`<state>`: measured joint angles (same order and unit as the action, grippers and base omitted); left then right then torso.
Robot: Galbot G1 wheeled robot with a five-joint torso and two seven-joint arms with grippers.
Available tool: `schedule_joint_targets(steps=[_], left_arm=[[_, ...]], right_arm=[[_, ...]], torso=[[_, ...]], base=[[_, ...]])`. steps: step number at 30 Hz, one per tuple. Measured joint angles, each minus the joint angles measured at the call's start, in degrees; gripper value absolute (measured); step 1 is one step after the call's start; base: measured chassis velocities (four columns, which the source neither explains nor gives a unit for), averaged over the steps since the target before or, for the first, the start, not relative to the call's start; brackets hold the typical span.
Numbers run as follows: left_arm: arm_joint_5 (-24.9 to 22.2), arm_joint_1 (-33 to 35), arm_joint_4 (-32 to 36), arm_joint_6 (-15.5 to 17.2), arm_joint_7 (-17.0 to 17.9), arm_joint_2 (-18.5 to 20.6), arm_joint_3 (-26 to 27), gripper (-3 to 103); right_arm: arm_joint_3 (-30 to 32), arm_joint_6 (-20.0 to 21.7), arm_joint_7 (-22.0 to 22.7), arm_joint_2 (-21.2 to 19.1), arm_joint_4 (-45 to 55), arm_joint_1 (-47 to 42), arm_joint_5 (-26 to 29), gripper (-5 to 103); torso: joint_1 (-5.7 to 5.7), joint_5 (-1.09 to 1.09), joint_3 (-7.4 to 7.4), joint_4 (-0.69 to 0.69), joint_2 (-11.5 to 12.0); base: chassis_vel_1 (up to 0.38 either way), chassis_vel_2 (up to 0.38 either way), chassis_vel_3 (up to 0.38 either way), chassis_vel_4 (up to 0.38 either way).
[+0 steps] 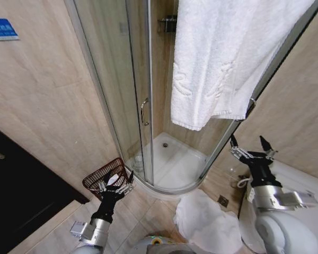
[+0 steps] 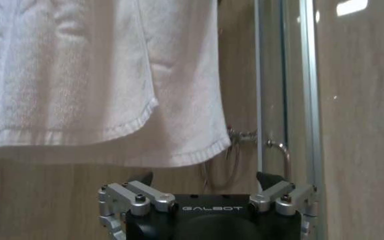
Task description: Discard the used towel into the hamper.
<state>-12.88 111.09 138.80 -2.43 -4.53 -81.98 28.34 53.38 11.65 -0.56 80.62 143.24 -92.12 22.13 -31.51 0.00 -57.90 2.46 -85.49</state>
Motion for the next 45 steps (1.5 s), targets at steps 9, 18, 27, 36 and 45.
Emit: schedule_joint_targets(steps=[9,18,27,36,45], left_arm=[[0.00,0.00,0.00,0.00,0.00,-0.02,-0.01,100],[0.00,0.00,0.00,0.00,0.00,0.00,-0.01,100],[0.00,0.00,0.01,0.00,0.00,0.00,0.00,100],[0.00,0.00,0.01,0.00,0.00,0.00,0.00,100],[0.00,0.00,0.01,0.00,0.00,-0.01,0.00,100]], right_arm=[[0.43,0.60,-0.66,-1.78,0.01,0.29,0.93,100],[3.78,-6.37,-5.67,-14.75,0.01,0.48,8.88,100],[5.32,-6.68,-6.05,-16.34,0.00,0.62,10.68,100],[18.90,-6.29,-6.47,-25.69,0.01,2.71,23.57,100],[21.70,-6.11,-6.55,-27.66,0.02,3.16,26.44,100]], torso=[[0.00,-0.04,0.00,0.00,0.00],[0.00,0.02,0.00,0.00,0.00],[0.00,0.04,0.00,-0.01,0.00],[0.00,0.00,0.00,-0.01,0.00],[0.00,0.02,0.00,-0.01,0.00]], base=[[0.000,0.000,0.000,0.000],[0.000,0.000,0.000,0.000],[0.000,0.000,0.000,0.000],[0.000,0.000,0.000,0.000],[0.000,0.000,0.000,0.000]])
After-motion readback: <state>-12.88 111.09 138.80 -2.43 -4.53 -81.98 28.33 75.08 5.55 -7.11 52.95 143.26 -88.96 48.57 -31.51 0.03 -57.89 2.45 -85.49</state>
